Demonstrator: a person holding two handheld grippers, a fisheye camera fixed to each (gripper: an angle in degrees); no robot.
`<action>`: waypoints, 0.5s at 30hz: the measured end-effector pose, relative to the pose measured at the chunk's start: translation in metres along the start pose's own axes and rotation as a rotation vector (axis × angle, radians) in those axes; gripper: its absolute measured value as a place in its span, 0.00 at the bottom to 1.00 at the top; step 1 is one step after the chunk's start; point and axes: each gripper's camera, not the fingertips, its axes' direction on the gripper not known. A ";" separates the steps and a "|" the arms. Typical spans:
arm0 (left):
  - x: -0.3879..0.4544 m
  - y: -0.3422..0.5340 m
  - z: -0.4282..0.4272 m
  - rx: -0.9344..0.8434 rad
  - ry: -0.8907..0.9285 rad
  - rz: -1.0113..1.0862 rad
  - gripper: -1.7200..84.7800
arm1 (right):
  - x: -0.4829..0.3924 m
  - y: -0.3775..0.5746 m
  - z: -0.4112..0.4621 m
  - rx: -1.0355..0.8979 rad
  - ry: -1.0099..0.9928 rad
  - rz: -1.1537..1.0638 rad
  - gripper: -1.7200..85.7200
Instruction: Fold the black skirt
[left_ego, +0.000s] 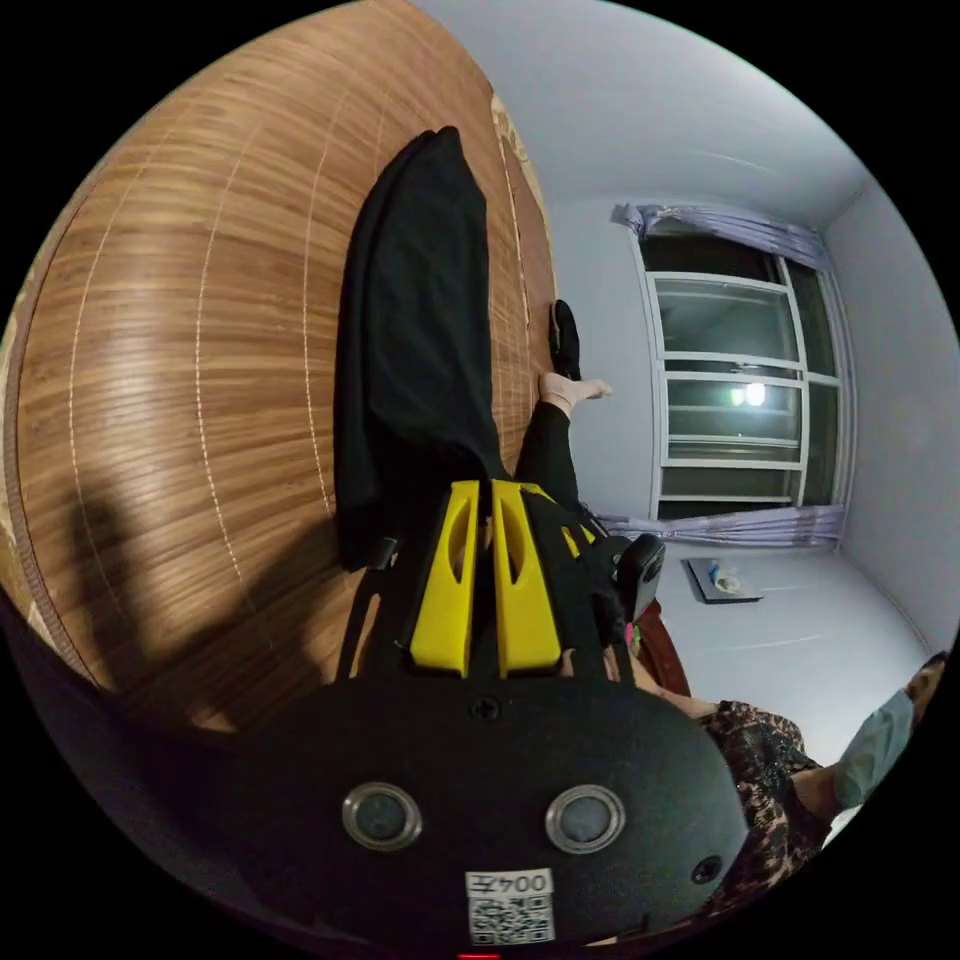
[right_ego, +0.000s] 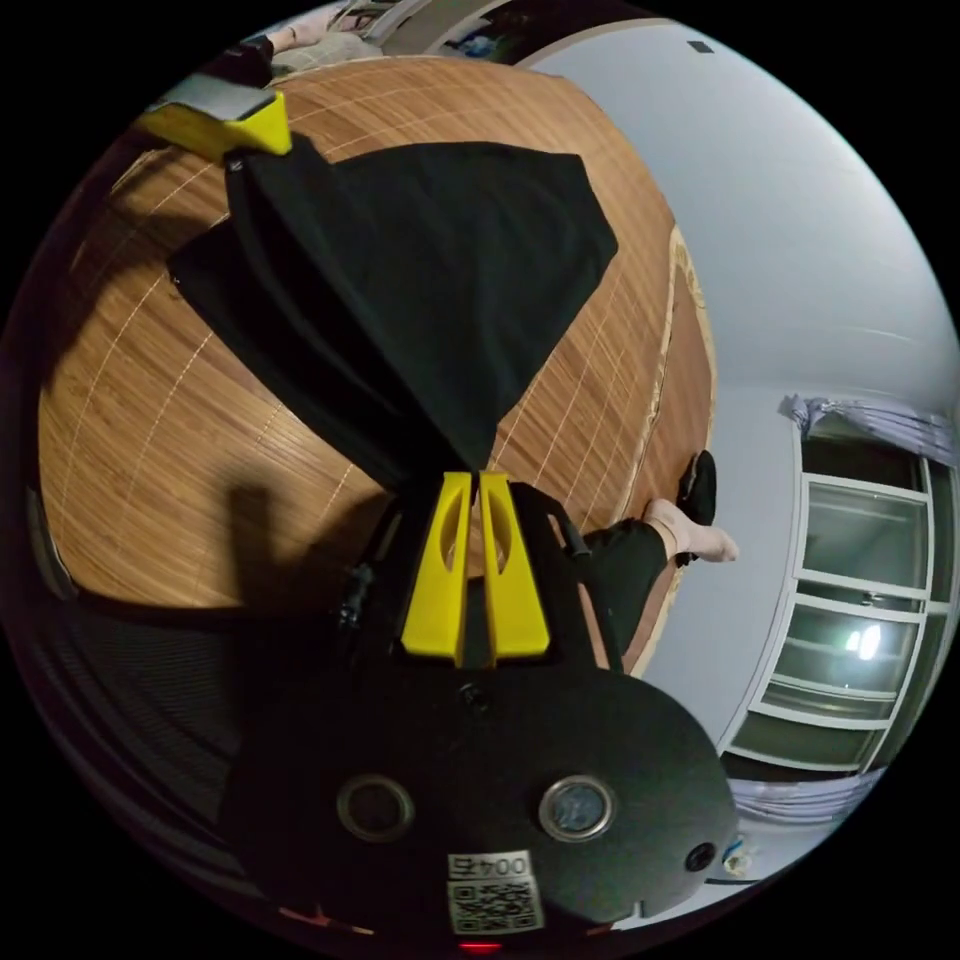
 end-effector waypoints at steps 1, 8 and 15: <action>0.005 0.004 0.001 -0.004 -0.049 0.041 0.05 | 0.000 -0.001 -0.001 0.015 0.013 -0.001 0.02; -0.008 0.027 0.029 -0.065 -0.215 0.047 0.05 | -0.022 -0.009 0.022 -0.055 0.015 -0.155 0.01; 0.006 0.060 0.039 -0.008 -0.286 0.111 0.04 | -0.021 -0.011 0.036 -0.052 0.022 -0.229 0.03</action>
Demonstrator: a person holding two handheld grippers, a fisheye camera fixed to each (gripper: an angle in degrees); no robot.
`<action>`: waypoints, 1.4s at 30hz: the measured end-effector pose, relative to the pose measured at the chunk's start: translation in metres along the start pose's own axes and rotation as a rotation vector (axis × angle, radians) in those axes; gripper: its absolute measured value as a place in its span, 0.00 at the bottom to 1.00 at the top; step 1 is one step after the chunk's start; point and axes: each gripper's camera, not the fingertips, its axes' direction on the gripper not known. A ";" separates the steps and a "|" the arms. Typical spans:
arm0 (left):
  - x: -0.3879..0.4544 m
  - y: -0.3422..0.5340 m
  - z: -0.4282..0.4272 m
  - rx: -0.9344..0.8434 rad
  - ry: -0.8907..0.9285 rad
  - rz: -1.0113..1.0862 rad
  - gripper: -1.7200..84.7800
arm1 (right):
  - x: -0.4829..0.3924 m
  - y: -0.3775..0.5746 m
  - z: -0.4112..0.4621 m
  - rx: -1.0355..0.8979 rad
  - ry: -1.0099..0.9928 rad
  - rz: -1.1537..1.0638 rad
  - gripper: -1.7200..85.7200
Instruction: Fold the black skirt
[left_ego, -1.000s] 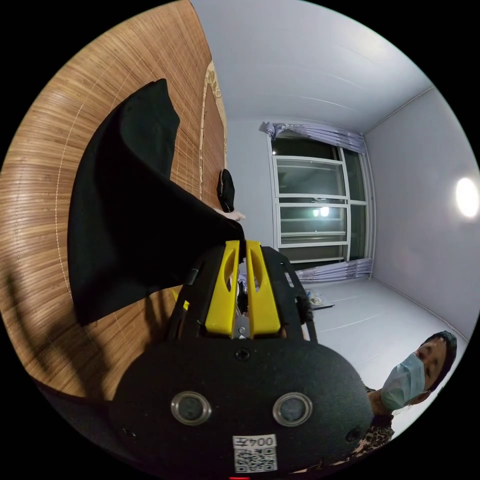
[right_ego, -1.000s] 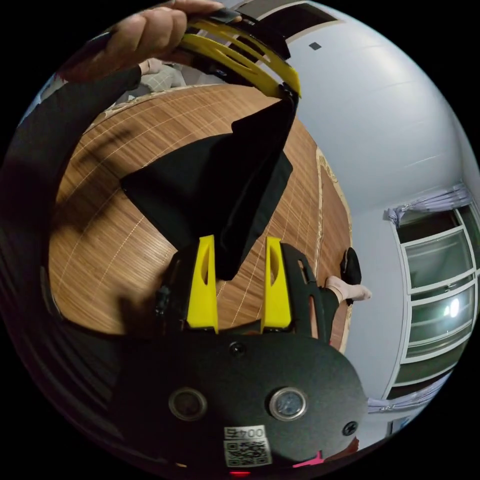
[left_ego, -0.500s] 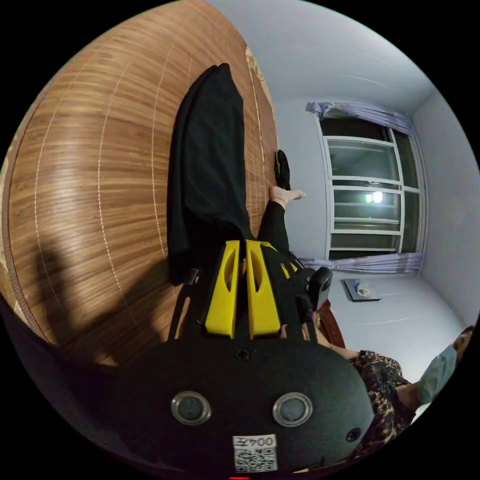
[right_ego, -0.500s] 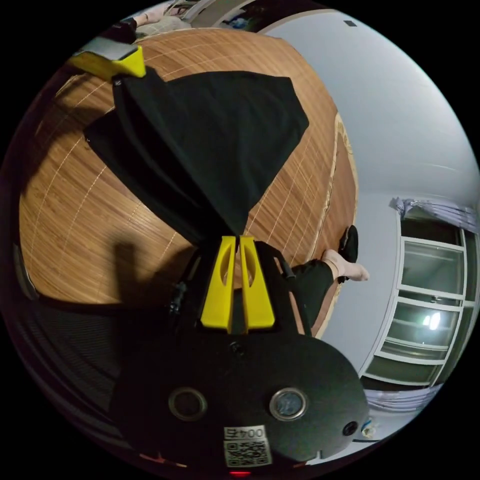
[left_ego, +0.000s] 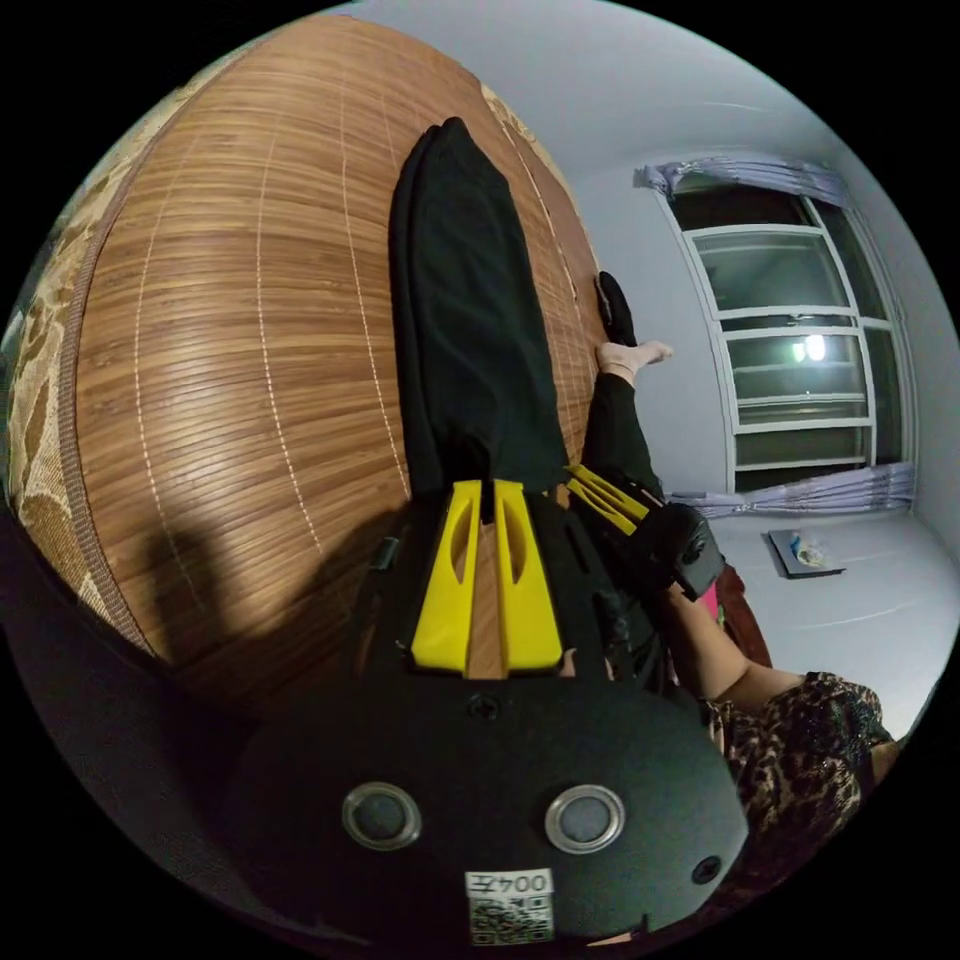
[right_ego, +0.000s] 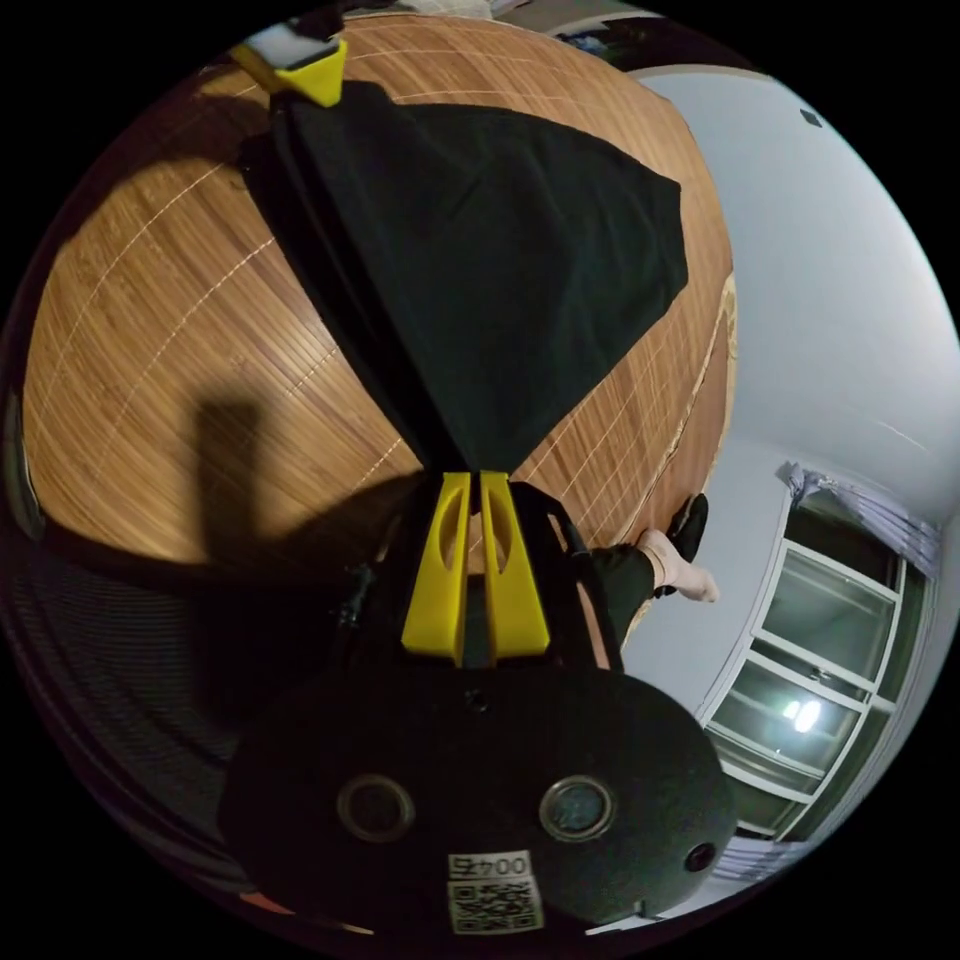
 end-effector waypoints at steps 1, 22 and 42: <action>0.006 0.005 0.002 -0.004 -0.045 0.022 0.04 | 0.002 0.001 0.002 0.007 -0.013 -0.008 0.04; 0.033 0.057 0.047 -0.058 -0.319 0.041 0.04 | 0.115 0.079 0.049 0.016 -0.123 -0.019 0.08; 0.086 0.098 0.012 0.208 -0.389 0.173 0.03 | 0.275 0.144 0.156 0.387 -0.803 0.316 0.09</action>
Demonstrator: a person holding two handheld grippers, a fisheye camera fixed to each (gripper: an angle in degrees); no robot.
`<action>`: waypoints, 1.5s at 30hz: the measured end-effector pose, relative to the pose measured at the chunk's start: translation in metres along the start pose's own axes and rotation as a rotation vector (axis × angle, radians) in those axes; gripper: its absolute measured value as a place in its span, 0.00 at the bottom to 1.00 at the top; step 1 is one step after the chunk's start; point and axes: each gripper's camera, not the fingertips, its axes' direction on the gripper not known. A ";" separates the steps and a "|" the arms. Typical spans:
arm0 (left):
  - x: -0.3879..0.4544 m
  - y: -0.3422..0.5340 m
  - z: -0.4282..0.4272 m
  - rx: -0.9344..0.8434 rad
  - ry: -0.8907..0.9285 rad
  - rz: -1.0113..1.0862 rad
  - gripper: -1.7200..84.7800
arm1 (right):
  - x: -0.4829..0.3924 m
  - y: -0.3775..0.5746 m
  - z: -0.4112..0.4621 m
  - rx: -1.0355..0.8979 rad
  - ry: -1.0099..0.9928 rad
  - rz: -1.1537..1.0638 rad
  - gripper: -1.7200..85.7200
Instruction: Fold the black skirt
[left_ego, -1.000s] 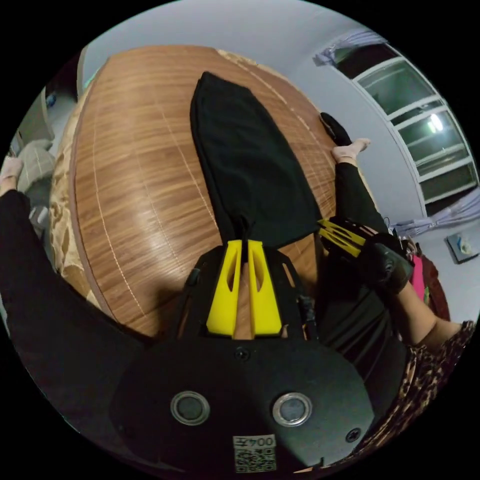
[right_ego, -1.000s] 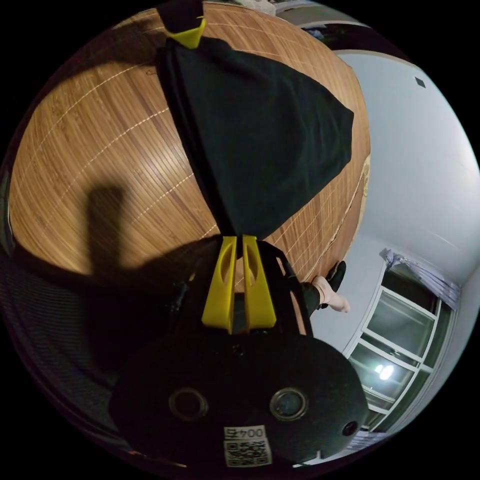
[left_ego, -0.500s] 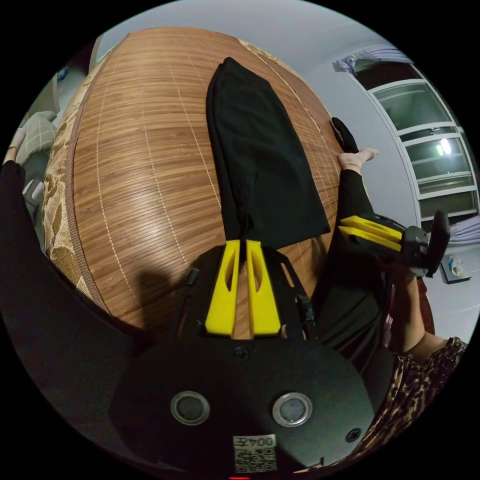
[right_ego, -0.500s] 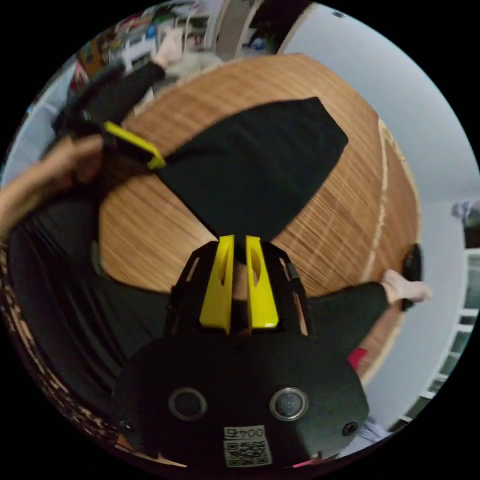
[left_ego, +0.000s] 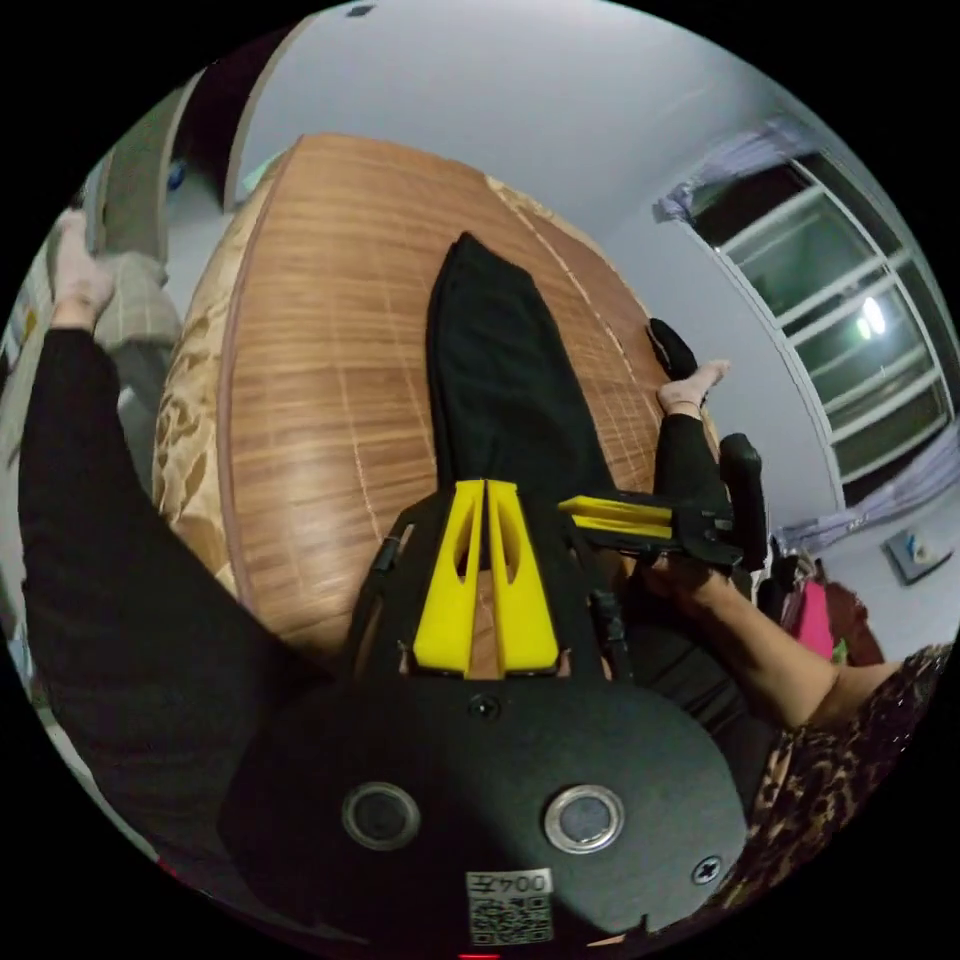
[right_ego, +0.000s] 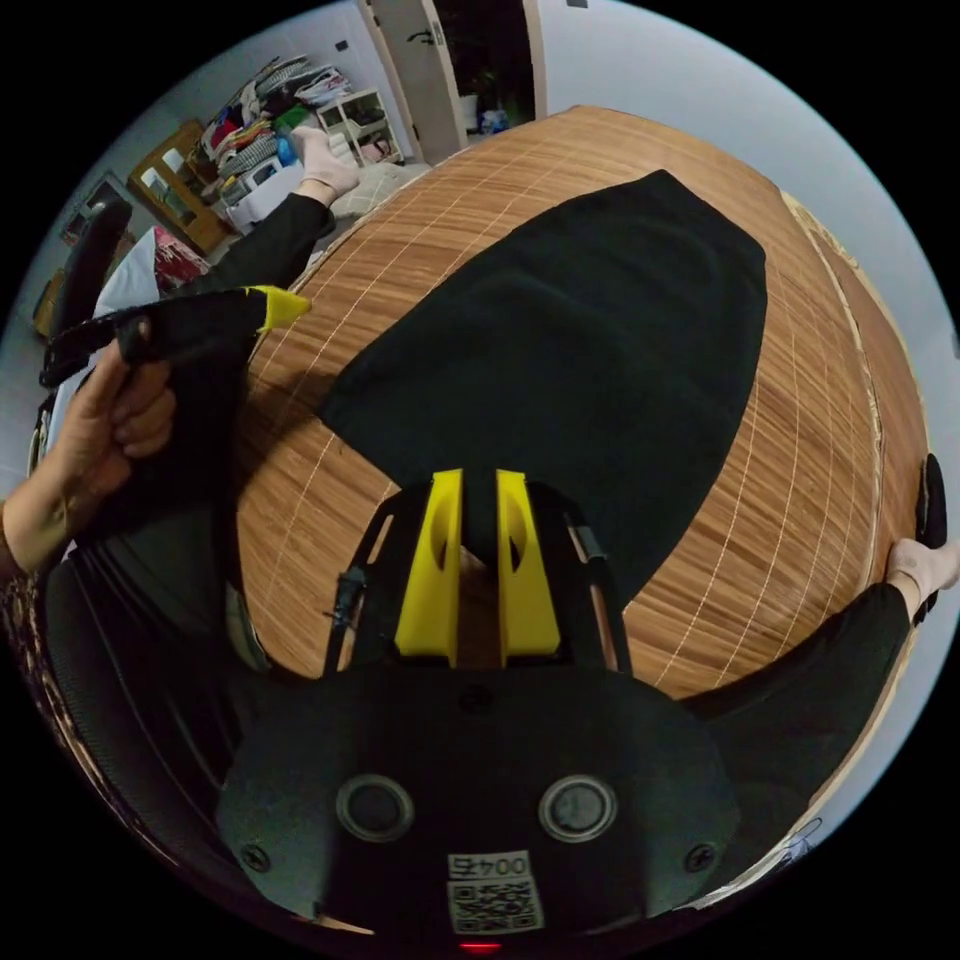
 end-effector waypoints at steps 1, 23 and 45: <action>0.014 -0.007 0.016 -0.039 -0.037 0.068 0.03 | 0.010 0.003 -0.004 0.007 -0.011 0.005 0.09; -0.066 -0.015 0.050 -0.094 -0.053 0.030 0.02 | 0.282 0.090 -0.090 0.156 -0.421 0.575 0.11; -0.219 -0.038 0.012 -0.208 0.335 -0.253 0.15 | 0.399 0.149 -0.151 0.194 -0.508 0.821 0.14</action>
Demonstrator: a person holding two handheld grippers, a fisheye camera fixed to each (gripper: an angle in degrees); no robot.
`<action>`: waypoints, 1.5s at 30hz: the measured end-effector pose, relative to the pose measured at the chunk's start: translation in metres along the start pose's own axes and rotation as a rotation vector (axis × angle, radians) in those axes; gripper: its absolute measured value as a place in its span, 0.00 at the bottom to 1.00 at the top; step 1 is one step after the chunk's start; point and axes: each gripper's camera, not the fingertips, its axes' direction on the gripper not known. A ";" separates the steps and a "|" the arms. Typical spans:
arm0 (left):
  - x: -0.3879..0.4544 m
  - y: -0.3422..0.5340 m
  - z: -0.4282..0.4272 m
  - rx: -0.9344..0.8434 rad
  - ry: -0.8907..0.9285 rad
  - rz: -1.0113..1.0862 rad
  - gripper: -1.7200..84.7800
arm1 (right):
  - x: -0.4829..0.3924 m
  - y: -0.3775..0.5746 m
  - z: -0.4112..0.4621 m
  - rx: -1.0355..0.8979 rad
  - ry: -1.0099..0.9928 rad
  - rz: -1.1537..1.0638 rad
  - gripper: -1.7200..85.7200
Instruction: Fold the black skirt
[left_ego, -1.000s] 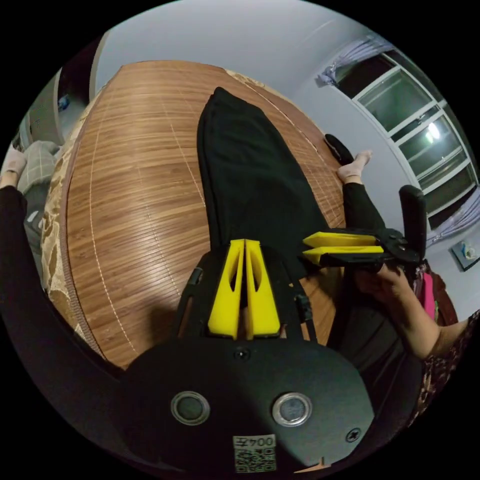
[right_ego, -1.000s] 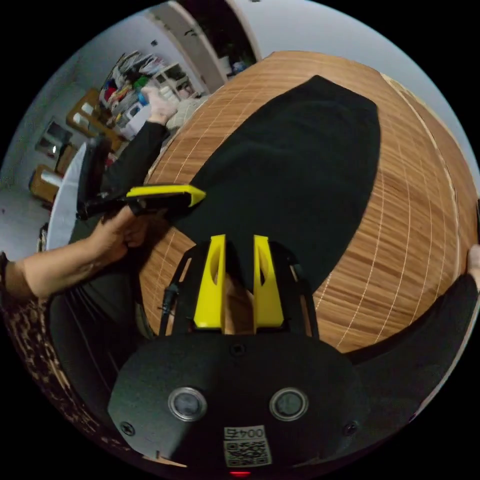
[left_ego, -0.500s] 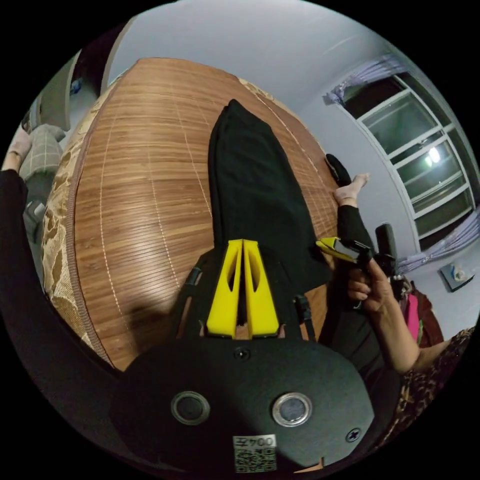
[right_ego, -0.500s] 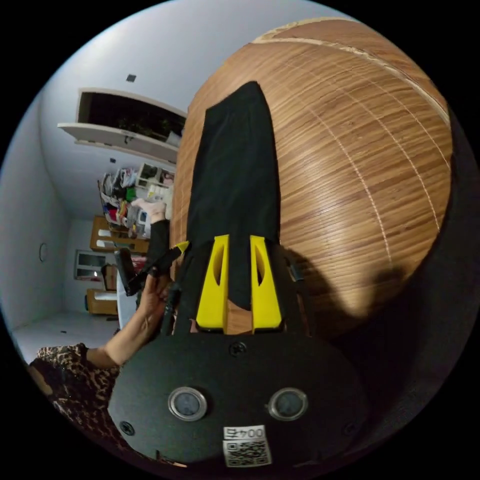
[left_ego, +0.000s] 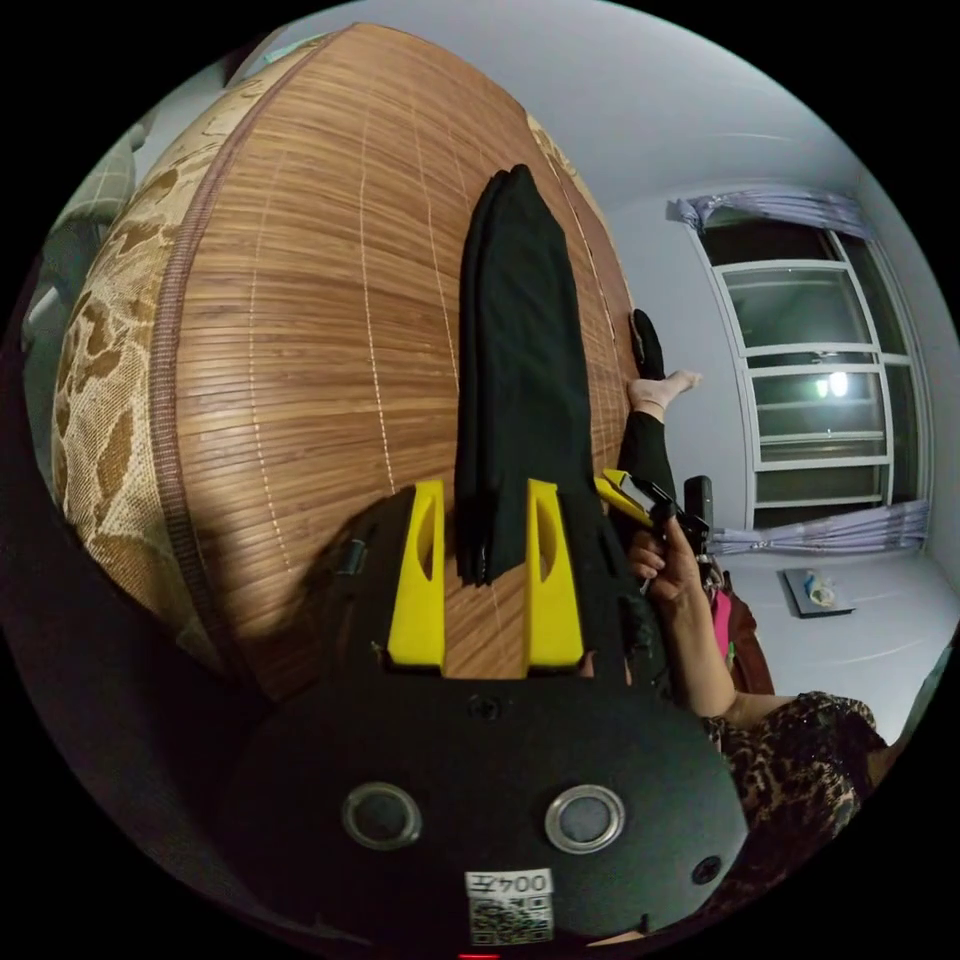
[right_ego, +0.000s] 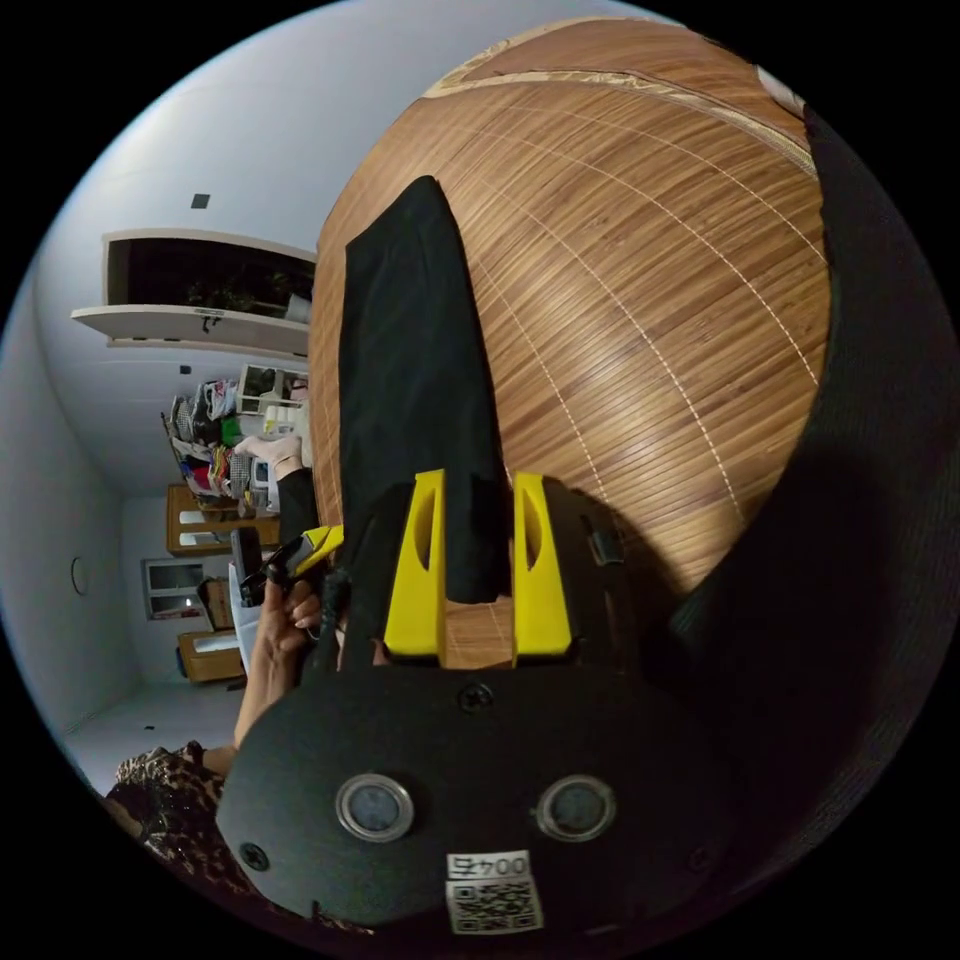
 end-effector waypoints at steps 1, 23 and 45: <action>-0.001 -0.002 0.000 -0.010 -0.005 0.009 0.15 | 0.000 -0.001 -0.003 -0.003 0.003 -0.003 0.14; -0.042 -0.044 -0.001 -0.175 0.100 0.018 0.11 | -0.009 0.009 -0.027 -0.216 0.008 -0.019 0.14; -0.068 -0.068 -0.072 -0.046 0.203 0.004 0.05 | -0.045 0.036 -0.069 -0.206 -0.019 -0.145 0.07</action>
